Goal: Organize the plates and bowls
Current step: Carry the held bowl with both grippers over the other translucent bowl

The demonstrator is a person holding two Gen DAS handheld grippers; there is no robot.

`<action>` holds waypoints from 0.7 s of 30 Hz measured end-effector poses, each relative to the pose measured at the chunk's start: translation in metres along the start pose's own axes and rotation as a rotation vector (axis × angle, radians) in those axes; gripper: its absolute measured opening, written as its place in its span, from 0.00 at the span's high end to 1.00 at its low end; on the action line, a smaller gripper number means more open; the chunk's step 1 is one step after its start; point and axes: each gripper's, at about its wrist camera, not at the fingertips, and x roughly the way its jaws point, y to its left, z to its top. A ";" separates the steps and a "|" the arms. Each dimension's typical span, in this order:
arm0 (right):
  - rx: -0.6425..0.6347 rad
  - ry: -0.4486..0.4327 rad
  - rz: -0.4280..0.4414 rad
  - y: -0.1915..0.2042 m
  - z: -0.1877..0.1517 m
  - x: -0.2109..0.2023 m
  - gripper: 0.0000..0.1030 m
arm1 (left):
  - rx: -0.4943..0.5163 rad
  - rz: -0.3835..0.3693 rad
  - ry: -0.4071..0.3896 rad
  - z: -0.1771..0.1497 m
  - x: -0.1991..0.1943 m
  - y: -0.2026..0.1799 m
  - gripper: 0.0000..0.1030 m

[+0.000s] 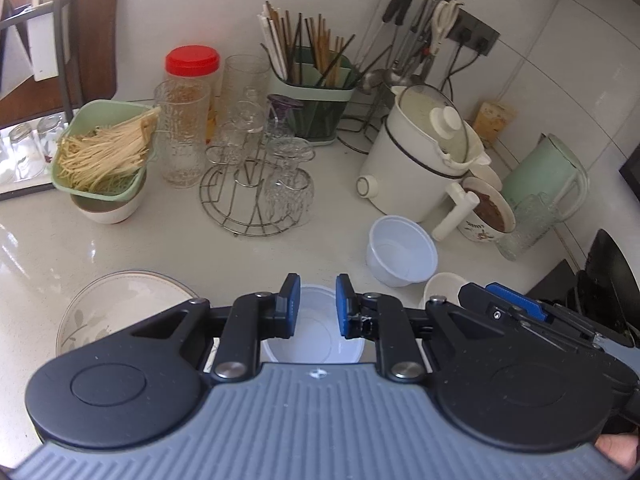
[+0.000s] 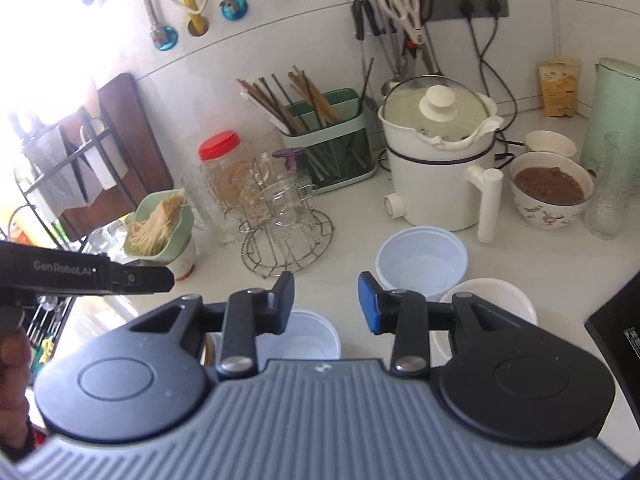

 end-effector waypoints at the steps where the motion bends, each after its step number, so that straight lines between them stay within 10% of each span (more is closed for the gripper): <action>1: 0.002 -0.001 -0.008 0.000 0.000 -0.001 0.62 | 0.006 -0.009 -0.003 0.000 -0.001 0.000 0.80; 21: 0.075 -0.030 -0.164 -0.012 -0.013 -0.021 0.62 | 0.152 -0.137 0.044 0.007 0.021 -0.030 0.80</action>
